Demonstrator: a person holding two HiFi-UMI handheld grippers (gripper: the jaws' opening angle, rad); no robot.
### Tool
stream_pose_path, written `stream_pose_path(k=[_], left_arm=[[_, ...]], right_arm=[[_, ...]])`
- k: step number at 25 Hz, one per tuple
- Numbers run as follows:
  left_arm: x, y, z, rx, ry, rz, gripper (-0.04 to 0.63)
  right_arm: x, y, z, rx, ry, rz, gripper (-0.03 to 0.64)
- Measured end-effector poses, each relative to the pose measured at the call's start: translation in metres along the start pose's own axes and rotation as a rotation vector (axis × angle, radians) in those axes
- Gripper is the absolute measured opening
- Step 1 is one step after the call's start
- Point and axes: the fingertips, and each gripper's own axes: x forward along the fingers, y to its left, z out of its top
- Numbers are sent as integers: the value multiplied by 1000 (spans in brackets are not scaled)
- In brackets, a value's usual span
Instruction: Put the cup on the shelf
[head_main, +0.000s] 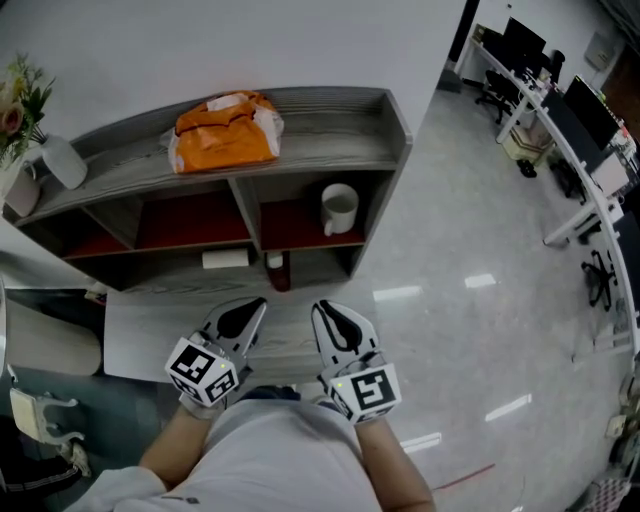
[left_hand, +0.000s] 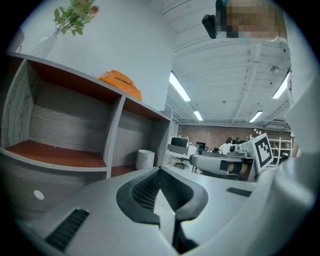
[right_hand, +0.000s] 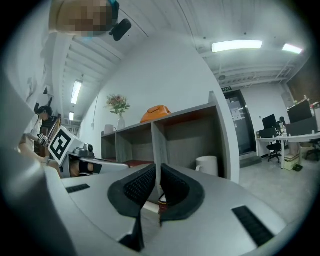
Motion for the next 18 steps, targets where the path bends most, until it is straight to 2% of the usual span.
stream_pose_path(k=[18], left_arm=[[-9, 4, -6, -14, 8, 13, 15]], right_arm=[[4, 16, -7, -16, 17, 34, 41]])
